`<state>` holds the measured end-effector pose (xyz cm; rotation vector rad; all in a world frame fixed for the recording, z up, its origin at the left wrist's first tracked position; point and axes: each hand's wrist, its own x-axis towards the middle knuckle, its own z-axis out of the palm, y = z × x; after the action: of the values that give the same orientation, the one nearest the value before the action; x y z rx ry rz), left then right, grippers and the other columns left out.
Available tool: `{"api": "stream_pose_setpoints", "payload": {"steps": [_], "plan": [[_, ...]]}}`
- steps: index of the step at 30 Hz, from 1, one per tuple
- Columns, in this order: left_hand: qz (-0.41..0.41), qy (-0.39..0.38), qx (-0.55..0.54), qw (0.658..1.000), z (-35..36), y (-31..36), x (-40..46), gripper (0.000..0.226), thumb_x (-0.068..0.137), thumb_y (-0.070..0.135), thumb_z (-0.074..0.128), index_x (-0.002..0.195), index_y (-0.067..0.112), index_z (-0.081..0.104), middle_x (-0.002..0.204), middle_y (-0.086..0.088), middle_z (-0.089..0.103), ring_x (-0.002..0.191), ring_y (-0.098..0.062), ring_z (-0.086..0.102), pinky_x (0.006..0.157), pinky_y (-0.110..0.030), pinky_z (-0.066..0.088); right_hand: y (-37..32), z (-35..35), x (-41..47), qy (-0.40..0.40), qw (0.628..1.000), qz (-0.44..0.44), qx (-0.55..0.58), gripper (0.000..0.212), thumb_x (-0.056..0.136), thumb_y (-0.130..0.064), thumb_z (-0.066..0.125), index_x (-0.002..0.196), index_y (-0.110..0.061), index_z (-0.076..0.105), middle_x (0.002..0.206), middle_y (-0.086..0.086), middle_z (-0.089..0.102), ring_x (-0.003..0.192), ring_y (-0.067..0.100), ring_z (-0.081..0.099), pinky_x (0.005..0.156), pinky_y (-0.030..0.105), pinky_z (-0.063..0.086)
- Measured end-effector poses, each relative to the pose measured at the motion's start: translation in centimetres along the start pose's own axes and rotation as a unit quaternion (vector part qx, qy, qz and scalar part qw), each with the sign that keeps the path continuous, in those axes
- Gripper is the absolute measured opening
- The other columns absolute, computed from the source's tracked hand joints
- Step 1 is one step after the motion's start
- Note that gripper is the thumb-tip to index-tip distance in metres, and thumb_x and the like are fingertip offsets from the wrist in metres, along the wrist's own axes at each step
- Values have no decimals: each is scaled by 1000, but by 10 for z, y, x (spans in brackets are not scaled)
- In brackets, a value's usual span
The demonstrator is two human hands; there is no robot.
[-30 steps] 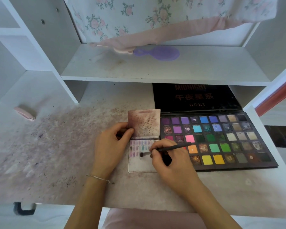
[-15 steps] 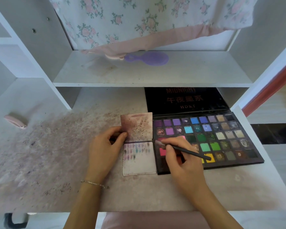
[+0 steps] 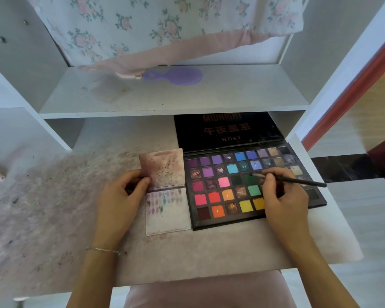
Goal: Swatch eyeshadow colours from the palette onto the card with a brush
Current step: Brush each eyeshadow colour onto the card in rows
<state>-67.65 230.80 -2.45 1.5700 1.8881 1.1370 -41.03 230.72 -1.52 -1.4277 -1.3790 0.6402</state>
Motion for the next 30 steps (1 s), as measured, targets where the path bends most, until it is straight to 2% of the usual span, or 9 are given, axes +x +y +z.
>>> {"api": "stream_pose_setpoints", "payload": {"steps": [2,5,9,12,16,22,27,30], "plan": [[-1,0,2,1000,0,-1,0,14,84,15,61,94,23,66,78,23,60,73,14,56,63,2,38,2,0,-1,5,1000,4,-3,25,91,-4,47,86,-28,51,78,-9,59,75,-9,59,53,6,45],[-3,3,4,1000,1,-1,0,14,84,14,62,95,20,68,78,21,61,71,5,58,63,1,38,6,1,-1,3,1000,7,-9,19,91,-5,48,89,-23,52,78,-11,58,76,-9,59,52,5,45],[-3,7,3,1000,2,-1,0,13,84,13,62,93,19,68,77,21,62,70,3,58,62,1,38,9,2,0,-8,1000,3,-23,17,90,-4,48,91,-20,53,76,-13,57,75,-11,57,54,5,44],[-3,10,6,1000,2,0,0,13,84,14,62,93,20,68,77,22,61,70,5,58,63,1,38,9,2,2,-14,999,0,-44,18,90,-3,48,86,-21,52,73,-13,56,74,-12,57,54,4,43],[-1,7,7,1000,2,1,0,13,84,13,62,95,18,68,77,20,61,71,4,58,64,1,39,8,1,1,-11,999,14,-34,32,89,-3,47,77,-32,47,71,-12,56,73,-13,57,52,4,44],[-2,5,3,1000,1,0,0,14,84,14,62,94,21,67,77,14,63,74,0,58,65,0,40,6,1,1,-21,999,-7,-43,35,89,-1,48,80,-35,47,75,-14,55,75,-11,56,56,3,44],[8,1,-6,1000,2,1,1,19,83,10,62,92,27,63,77,18,61,71,13,56,65,2,38,5,-1,0,-5,1000,5,-11,35,89,0,48,79,-35,49,74,-11,57,71,-7,57,54,6,44],[5,3,-12,1000,2,1,1,19,83,10,62,91,28,63,77,14,63,72,4,59,65,1,39,1,0,-1,-12,1000,-10,-6,37,89,-1,48,84,-38,49,82,-13,58,80,-5,58,60,9,48]]}}
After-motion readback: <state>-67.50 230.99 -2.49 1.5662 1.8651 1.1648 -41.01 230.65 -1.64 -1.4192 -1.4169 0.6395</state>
